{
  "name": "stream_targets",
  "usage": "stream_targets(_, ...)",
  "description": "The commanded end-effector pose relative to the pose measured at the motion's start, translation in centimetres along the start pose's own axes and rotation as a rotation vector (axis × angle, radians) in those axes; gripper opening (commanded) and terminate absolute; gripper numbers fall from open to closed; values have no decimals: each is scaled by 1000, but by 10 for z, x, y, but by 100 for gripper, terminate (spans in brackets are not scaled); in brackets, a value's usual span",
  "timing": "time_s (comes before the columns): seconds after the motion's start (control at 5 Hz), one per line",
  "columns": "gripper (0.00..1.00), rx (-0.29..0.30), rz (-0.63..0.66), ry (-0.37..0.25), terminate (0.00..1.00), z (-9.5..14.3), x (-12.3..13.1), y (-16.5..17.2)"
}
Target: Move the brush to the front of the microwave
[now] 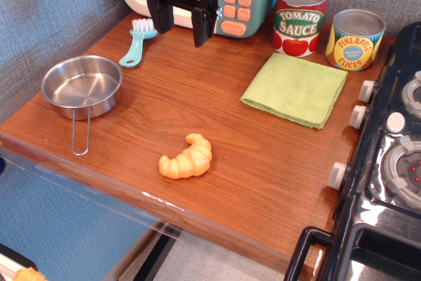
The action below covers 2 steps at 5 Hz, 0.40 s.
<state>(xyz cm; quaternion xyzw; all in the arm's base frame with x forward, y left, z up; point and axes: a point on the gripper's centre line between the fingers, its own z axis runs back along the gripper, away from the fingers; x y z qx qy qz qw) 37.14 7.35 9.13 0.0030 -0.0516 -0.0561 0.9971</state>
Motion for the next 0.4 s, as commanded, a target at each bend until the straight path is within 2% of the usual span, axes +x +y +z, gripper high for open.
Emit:
stream_targets(0.0,100,61,3,-86,0,25,-7,-1)
stream_targets(0.2,100,61,3,-86,100,25,-7,-1)
